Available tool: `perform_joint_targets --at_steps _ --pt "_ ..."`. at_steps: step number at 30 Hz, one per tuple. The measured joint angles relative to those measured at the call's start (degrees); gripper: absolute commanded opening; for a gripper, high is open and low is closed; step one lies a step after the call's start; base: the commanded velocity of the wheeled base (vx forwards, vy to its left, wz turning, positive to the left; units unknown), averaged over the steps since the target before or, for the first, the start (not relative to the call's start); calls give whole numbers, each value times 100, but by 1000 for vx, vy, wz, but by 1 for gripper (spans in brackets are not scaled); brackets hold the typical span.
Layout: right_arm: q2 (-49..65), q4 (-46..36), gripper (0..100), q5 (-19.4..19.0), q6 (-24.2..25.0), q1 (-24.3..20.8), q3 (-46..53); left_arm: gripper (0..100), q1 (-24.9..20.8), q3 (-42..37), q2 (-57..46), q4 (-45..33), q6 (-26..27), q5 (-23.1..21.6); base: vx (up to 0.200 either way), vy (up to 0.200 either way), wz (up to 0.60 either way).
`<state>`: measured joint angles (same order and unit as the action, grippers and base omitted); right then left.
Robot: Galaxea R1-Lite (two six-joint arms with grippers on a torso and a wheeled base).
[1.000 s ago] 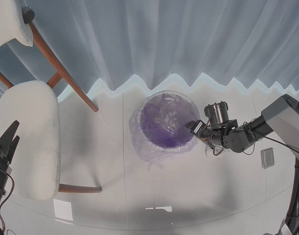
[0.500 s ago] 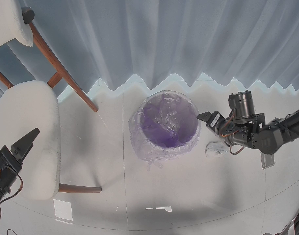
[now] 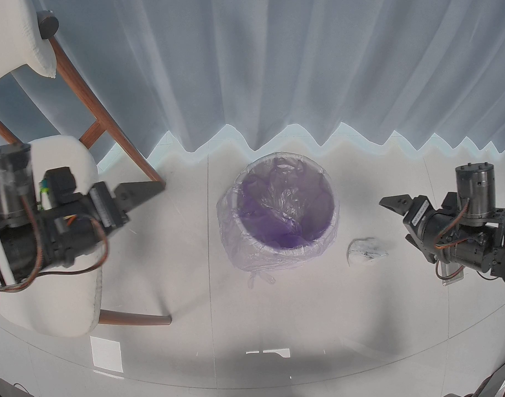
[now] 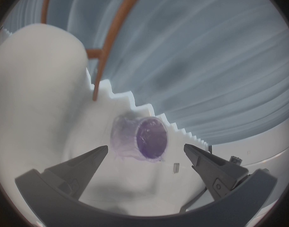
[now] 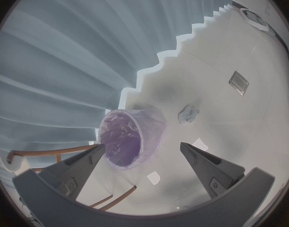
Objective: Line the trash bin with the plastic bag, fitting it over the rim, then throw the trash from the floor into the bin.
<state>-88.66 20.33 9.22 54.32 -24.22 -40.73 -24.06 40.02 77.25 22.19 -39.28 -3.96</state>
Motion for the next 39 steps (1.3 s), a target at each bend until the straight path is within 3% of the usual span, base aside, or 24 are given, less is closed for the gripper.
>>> perform_joint_targets --at_steps 6,11,17,28,39 --pt "625 0 100 -11 74 188 418 100 -842 926 1359 -336 -550 137 0 0 0" --pt "973 -2 100 -20 187 286 636 100 -1111 1259 2286 -601 -853 307 0 0 0" --pt "1214 -4 100 -27 335 391 752 100 -1193 1640 3101 -798 -1174 401 0 0 0" --pt "1349 -22 100 -27 424 461 794 100 -1204 3082 4259 -1062 -1796 439 0 0 0" --pt "1457 -39 100 -24 444 496 967 100 -1204 4495 5166 -1831 -3172 551 0 0 0"
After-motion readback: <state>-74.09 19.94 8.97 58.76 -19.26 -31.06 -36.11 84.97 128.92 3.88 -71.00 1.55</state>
